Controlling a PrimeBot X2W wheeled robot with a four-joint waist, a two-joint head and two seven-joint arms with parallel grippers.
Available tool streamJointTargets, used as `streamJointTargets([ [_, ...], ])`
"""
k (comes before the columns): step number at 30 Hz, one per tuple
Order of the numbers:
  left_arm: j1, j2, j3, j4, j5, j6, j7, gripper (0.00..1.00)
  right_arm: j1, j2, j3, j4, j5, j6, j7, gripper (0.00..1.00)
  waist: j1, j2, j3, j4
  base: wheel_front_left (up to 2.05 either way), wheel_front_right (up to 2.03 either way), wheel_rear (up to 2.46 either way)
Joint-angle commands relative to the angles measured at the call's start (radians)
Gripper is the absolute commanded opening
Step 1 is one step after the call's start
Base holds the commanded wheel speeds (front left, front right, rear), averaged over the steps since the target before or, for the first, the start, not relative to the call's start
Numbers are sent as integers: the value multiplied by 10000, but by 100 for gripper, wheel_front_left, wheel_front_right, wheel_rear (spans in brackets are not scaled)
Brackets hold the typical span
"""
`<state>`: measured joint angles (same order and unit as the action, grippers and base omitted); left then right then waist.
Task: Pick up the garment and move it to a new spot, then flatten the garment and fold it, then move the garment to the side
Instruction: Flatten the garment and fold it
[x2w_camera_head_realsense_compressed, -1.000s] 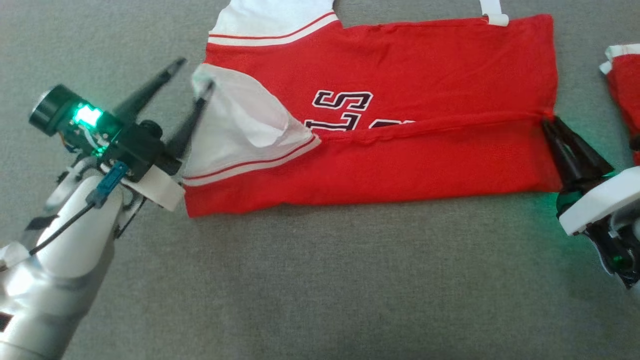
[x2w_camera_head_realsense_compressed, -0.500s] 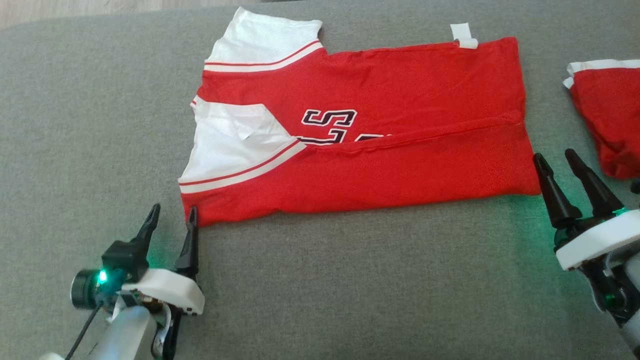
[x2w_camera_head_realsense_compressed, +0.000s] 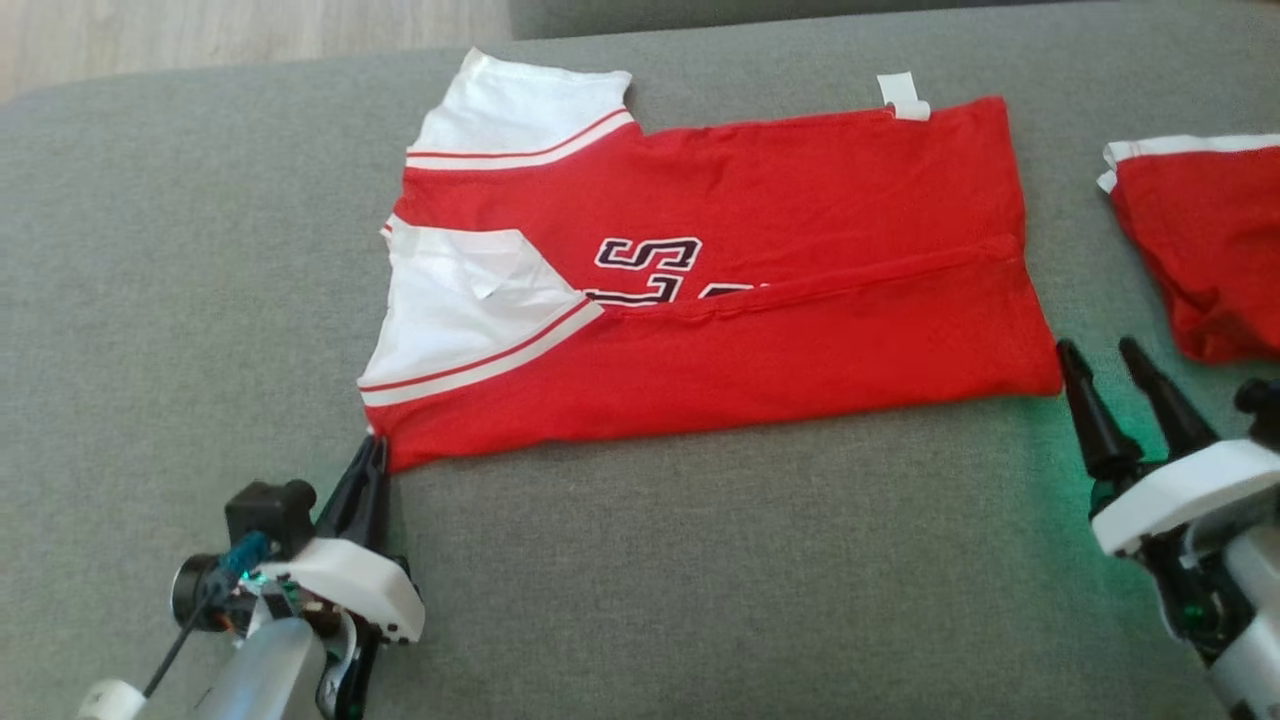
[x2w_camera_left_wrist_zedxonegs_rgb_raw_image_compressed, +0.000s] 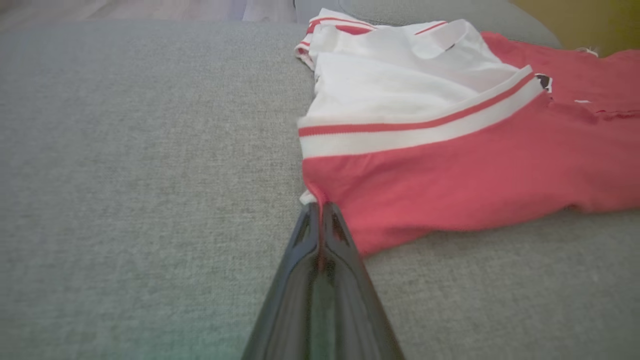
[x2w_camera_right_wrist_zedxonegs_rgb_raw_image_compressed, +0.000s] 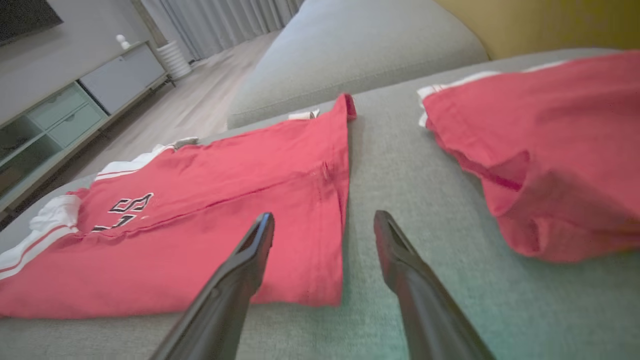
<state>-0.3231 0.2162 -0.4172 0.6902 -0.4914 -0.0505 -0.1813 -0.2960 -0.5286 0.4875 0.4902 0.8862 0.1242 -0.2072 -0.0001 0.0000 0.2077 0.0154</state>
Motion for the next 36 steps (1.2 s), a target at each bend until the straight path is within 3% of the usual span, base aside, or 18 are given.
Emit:
streamJointTargets([
  [1, -57, 223, 212, -23, 70, -13, -87, 0, 80, -111, 6, -54, -60, 65, 37, 100, 1, 0, -74, 59, 0, 0, 0],
  [8, -81, 179, 99, -107, 183, -19, -418, 0, -520, 721, -165, 1607, -397, 65, 477, 100, 1, 0, -255, 300, 0, 0, 0],
  [9, -99, 168, 81, -85, 180, -33, -428, 0, -609, 823, -149, 1790, -384, 65, 540, 76, 1, 0, -277, 331, 0, 0, 0],
  [11, -139, 176, 25, -14, 193, -80, -442, 0, -748, 892, -60, 2088, -414, 65, 609, 0, 1, 0, -338, 397, 0, 0, 0],
  [17, -84, 189, -35, 207, 160, -122, -512, 0, -798, 698, 318, 2314, -233, 65, 680, 0, 1, 0, -636, 466, 0, 0, 0],
  [24, 469, 216, -118, -60, 129, -18, -580, 0, -180, -143, 970, 1657, 229, 65, 813, 0, 1, 0, -1025, 511, 0, 0, 0],
  [30, 1399, 362, -255, -872, 77, 184, -293, 0, 501, -868, 1314, 1170, 244, 65, 852, 0, 1, 0, -1319, 498, 0, 0, 0],
  [36, 2935, 695, -470, -2662, 16, 609, 394, 0, 1585, -1477, 1268, 512, 420, 65, 775, 0, 1, 0, -1697, 558, 0, 0, 0],
])
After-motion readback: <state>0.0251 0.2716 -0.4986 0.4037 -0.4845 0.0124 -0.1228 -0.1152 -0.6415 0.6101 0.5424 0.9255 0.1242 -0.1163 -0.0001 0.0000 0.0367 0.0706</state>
